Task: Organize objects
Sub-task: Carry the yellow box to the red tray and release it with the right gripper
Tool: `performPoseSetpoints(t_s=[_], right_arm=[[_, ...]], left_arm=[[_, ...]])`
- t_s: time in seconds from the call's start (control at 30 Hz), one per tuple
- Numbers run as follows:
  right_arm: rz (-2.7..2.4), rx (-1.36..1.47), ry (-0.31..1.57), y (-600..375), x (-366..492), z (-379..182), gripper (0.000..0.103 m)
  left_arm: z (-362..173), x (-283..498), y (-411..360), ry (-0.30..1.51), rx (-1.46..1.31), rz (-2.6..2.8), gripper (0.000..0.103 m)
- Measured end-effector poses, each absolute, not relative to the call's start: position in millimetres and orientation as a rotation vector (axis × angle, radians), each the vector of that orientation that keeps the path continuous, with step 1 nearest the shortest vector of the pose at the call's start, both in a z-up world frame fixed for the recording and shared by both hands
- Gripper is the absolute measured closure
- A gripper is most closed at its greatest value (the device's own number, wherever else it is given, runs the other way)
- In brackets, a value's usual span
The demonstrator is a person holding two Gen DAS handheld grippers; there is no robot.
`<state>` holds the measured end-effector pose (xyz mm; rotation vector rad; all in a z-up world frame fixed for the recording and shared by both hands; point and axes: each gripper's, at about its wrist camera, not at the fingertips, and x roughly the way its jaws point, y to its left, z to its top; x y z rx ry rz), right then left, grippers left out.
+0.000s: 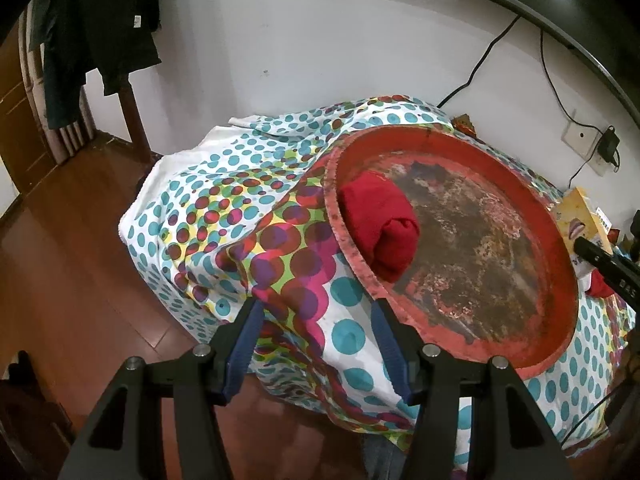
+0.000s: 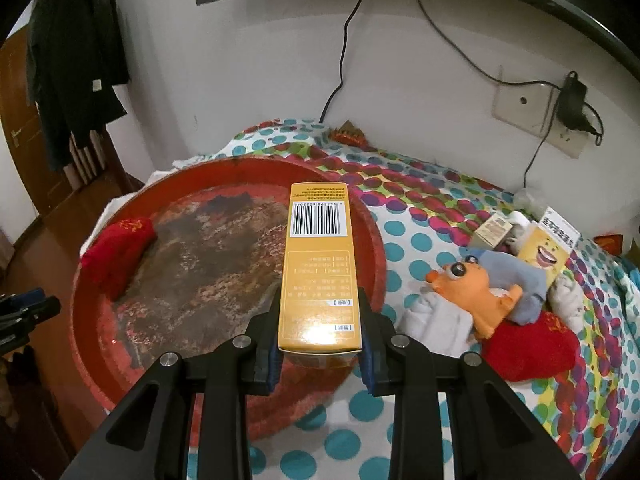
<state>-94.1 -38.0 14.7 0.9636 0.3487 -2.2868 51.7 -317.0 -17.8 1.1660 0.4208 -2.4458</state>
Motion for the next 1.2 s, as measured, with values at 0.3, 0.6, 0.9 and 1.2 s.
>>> performPoseSetpoints(t_s=[0.3, 0.6, 0.9, 1.2], right_arm=[[-2.284, 1.007, 0.415, -70.7, -110.7, -5.2, 0.074], [-2.27, 1.095, 0.437, -89.0, -125.6, -24.7, 0.074], [-2.253, 1.127, 0.438, -91.3, -127.4, -31.1, 0.074], [-2.27, 1.089, 0.415, -88.0, -118.3, -22.7, 0.039]], left_arm=[[-23.8, 50.7, -321.7, 0.443, 1.191, -2.418, 0.045], [-27.9, 50.9, -322.9, 0.456, 1.207, -2.404, 0.045], [-30.2, 49.9, -322.0, 0.457, 1.228, -2.397, 0.045], [-29.4, 48.3, -320.0, 0.47, 1.224, -2.398, 0.045]])
